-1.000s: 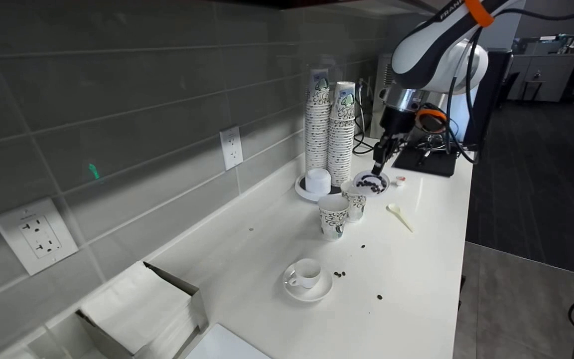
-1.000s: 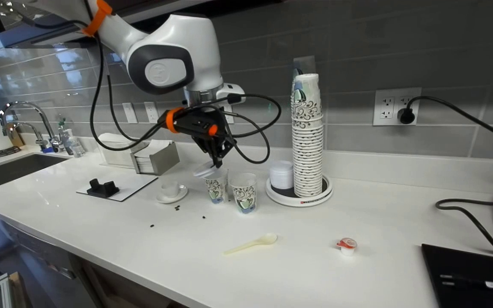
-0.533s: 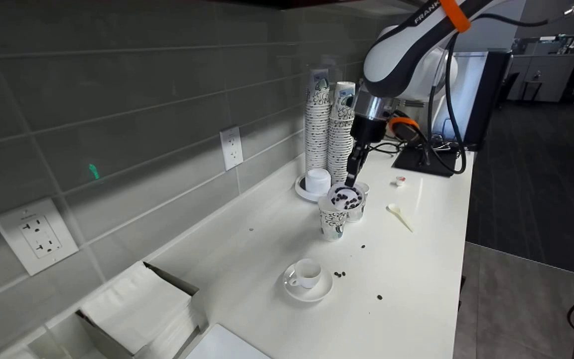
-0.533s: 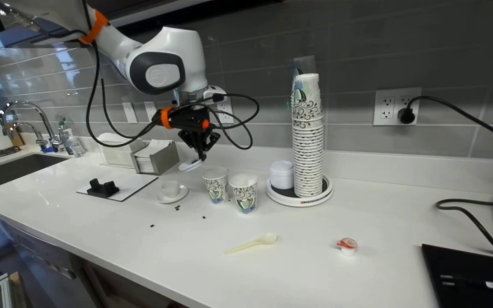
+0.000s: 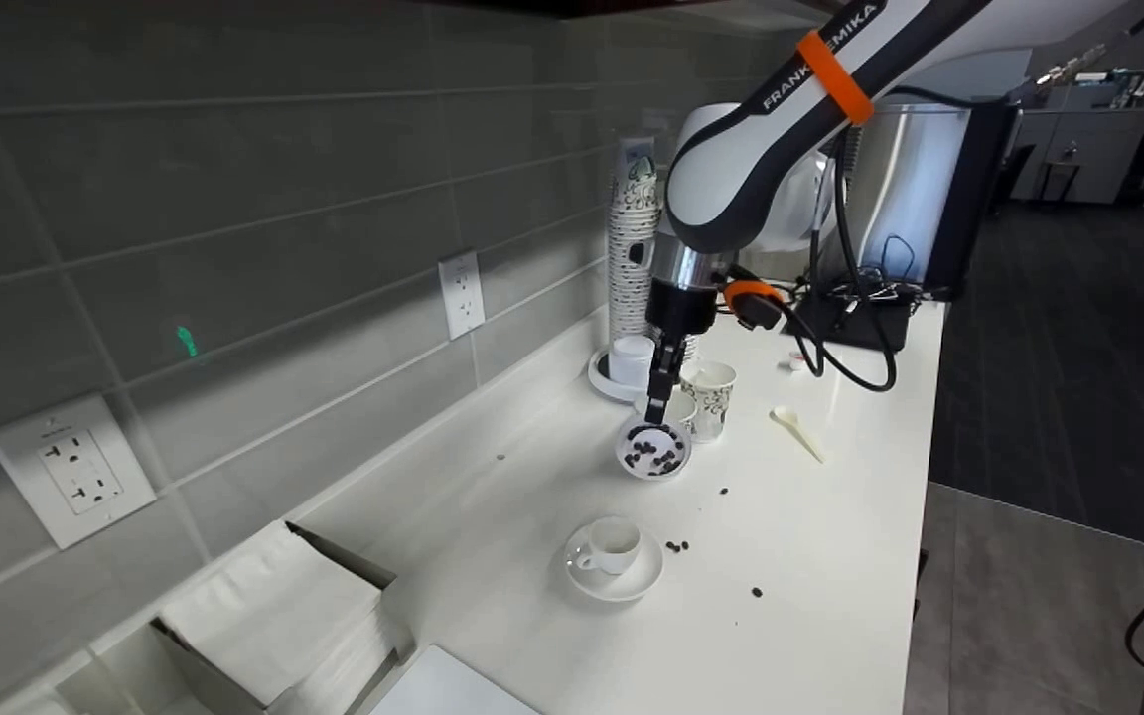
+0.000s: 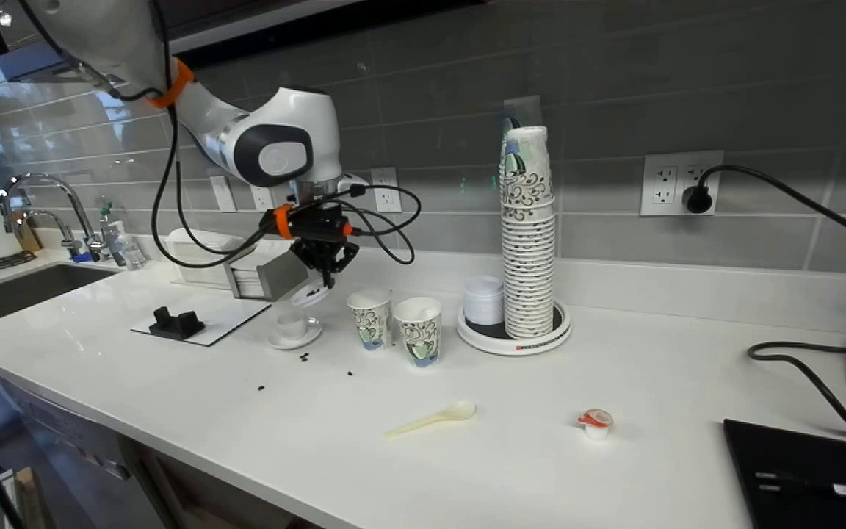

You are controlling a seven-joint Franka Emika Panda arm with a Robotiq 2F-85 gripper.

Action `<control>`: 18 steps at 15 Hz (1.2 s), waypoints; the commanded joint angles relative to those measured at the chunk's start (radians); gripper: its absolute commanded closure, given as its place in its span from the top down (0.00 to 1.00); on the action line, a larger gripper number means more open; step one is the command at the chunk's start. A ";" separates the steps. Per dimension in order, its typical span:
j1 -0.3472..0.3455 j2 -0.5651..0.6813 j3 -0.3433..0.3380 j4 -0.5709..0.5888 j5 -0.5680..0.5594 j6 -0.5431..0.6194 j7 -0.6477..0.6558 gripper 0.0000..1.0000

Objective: Lift the coffee lid and pour some of its contents into the tea cup

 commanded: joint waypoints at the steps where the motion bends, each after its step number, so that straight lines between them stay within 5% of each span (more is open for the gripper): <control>1: -0.001 0.035 0.042 0.020 -0.021 0.063 -0.083 0.00; 10: -0.009 0.029 0.049 0.010 -0.006 0.055 -0.073 0.00; 18: 0.060 0.063 0.028 0.076 -0.155 -0.047 0.112 0.00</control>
